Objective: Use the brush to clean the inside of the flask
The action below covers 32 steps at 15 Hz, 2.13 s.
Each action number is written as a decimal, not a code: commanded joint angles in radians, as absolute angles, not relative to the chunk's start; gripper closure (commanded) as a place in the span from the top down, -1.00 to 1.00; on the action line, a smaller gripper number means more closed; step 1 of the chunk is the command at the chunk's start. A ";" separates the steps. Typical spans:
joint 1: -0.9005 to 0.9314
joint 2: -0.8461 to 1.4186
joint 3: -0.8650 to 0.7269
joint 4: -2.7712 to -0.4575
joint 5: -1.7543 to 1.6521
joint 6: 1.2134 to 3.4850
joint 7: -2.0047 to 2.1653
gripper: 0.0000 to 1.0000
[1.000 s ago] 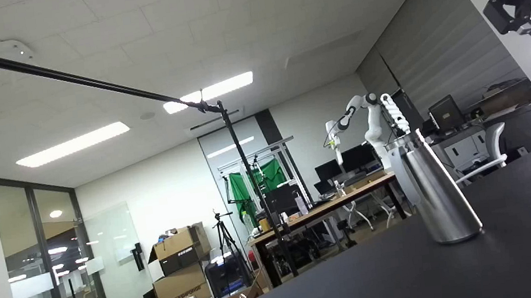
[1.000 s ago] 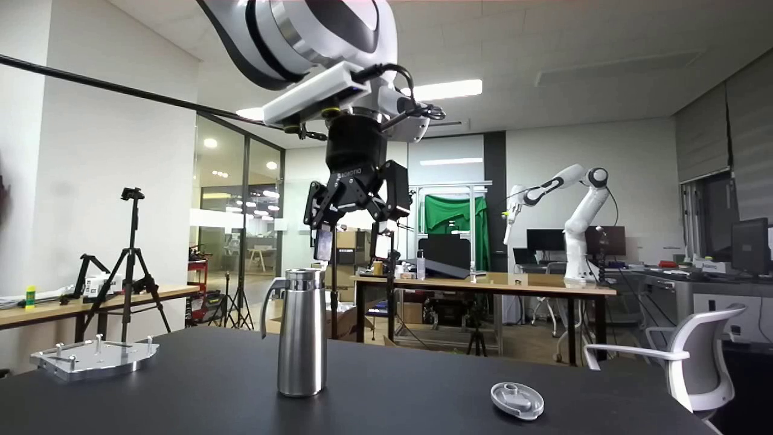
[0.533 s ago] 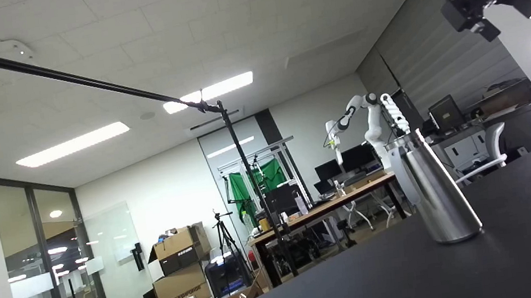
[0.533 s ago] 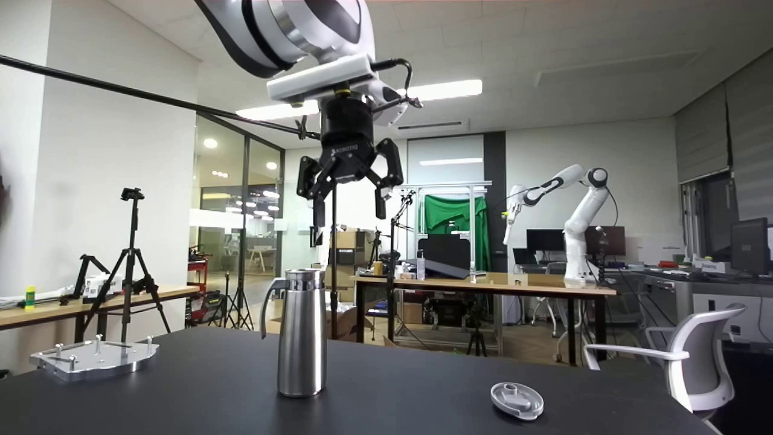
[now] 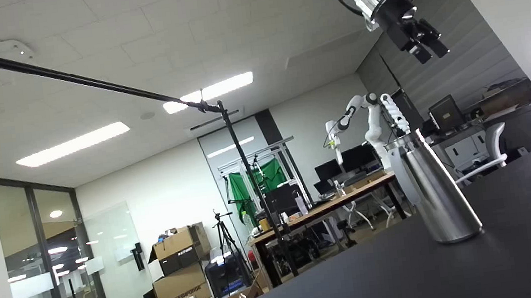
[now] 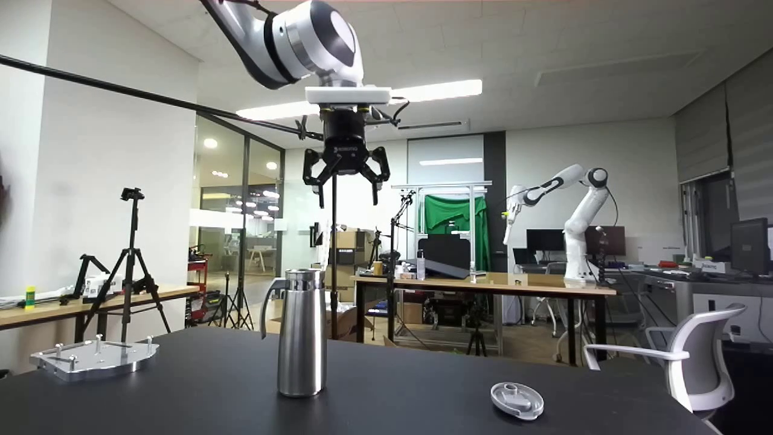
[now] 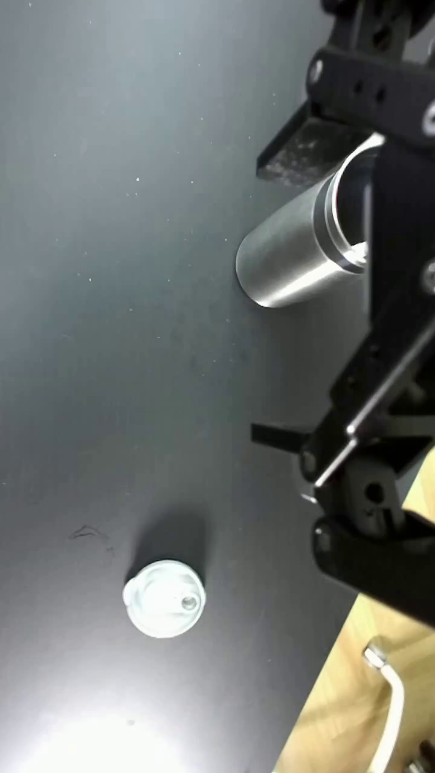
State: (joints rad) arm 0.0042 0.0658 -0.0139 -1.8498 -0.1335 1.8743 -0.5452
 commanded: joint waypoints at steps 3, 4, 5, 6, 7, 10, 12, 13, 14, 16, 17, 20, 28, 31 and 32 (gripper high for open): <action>0.019 0.235 0.043 -1.626 -0.136 1.744 -0.634 1.00; 0.018 0.250 0.055 -1.610 -0.126 1.731 -0.676 1.00; 0.020 0.265 0.063 -1.596 -0.129 1.717 -0.695 1.00; 0.018 0.277 0.071 -1.590 -0.126 1.717 -0.724 1.00; 0.014 0.286 0.076 -1.591 -0.120 1.736 -0.748 1.00; 0.003 0.300 0.083 -1.597 -0.089 1.777 -0.801 1.00; -0.004 0.303 0.085 -1.612 -0.051 1.834 -0.822 1.00; -0.006 0.304 0.086 -1.618 -0.028 1.866 -0.821 1.00; -0.008 0.306 0.088 -1.624 -0.004 1.890 -0.827 1.00; -0.005 0.312 0.091 -1.627 0.027 1.929 -0.825 1.00; -0.002 0.317 0.092 -1.626 0.033 1.939 -0.828 1.00; 0.018 0.332 0.086 -1.615 -0.017 1.924 -0.787 0.34; 0.032 0.357 0.086 -1.599 -0.110 1.911 -0.693 -0.79; 0.042 0.366 0.092 -1.610 -0.115 1.919 -0.684 -0.19; 0.046 0.371 0.094 -1.609 -0.115 1.916 -0.683 -0.27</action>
State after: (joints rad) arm 0.0332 0.3556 0.0885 -1.6254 -0.0973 1.9268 -0.7243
